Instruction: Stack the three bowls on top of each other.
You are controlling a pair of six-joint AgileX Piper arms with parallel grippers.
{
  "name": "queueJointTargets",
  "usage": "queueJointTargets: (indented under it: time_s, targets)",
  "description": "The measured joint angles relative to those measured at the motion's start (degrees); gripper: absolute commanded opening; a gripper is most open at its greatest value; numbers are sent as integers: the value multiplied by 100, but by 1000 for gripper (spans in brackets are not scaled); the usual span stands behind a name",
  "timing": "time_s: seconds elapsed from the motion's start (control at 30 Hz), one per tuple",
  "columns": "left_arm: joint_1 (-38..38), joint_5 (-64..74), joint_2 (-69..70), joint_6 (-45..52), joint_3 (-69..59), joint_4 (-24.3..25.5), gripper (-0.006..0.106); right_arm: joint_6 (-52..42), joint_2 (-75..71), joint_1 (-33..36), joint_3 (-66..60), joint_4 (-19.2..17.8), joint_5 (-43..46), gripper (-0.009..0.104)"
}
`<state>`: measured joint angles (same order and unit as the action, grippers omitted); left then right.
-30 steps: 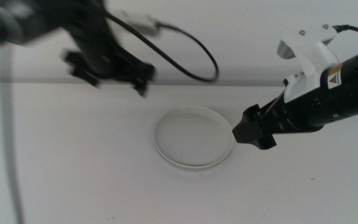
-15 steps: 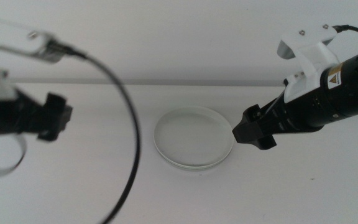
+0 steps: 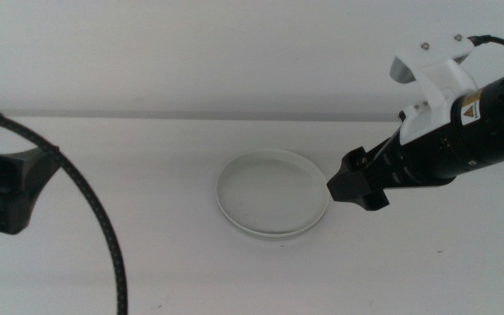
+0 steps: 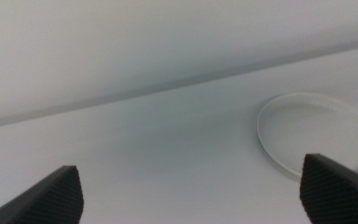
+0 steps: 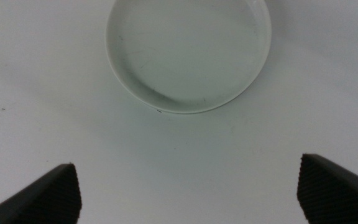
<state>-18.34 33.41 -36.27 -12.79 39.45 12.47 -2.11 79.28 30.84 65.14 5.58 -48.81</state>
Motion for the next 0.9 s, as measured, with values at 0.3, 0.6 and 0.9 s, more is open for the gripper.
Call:
queueJointTargets:
  time_s: [0.3,0.6,0.9]
  targets:
    - [0,-77,91,0,-42,-36,94,0,0,0,0,0,0,93]
    - [687,-874,1133,0,-1312,-569,94,0,-1240,-295,-1544,-24,1868,93]
    - [1582,-1075,2733,0,-3044,-640,94,8,-3829,-1215,-3877,-874,3490,93]
